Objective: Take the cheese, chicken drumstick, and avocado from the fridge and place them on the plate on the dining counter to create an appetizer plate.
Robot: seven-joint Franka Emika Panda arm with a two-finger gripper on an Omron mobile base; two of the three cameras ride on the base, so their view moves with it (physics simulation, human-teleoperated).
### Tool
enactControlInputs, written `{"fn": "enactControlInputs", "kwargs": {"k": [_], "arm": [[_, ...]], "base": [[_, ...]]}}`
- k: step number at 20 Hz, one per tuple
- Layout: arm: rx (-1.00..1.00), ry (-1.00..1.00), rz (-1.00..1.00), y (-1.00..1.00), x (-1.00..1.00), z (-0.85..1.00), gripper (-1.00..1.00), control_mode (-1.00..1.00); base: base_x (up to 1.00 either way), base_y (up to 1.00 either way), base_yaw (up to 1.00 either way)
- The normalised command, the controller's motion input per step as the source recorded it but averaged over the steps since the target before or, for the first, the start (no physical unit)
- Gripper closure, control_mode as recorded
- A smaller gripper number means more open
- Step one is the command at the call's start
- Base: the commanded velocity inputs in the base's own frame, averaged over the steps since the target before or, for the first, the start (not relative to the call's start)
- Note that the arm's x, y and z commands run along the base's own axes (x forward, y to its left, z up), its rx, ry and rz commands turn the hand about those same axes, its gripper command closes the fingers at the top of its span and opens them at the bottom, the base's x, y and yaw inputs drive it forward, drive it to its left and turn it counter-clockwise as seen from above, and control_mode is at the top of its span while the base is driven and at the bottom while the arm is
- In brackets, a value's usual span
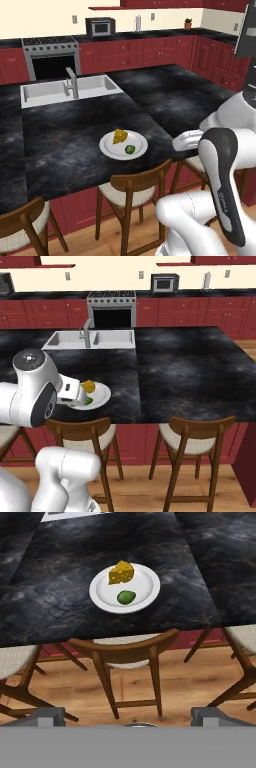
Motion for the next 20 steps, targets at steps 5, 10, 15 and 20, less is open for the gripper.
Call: {"fn": "enactControlInputs", "kwargs": {"k": [5, 10, 15, 20], "arm": [[0.00, 0.00, 0.00, -0.14, -0.20, 0.01, -1.00, -1.00], [0.00, 0.00, 0.00, 0.00, 0.00, 0.00, -1.00, 1.00], [0.00, 0.00, 0.00, 0.00, 0.00, 0.00, -1.00, 1.00], [0.00, 0.00, 0.00, 0.00, 0.00, 0.00, -1.00, 1.00]], "base": [[0.00, 0.00, 0.00], [0.00, -0.69, -0.08], [0.00, -1.00, -0.18], [0.02, -1.00, -0.24]]}}
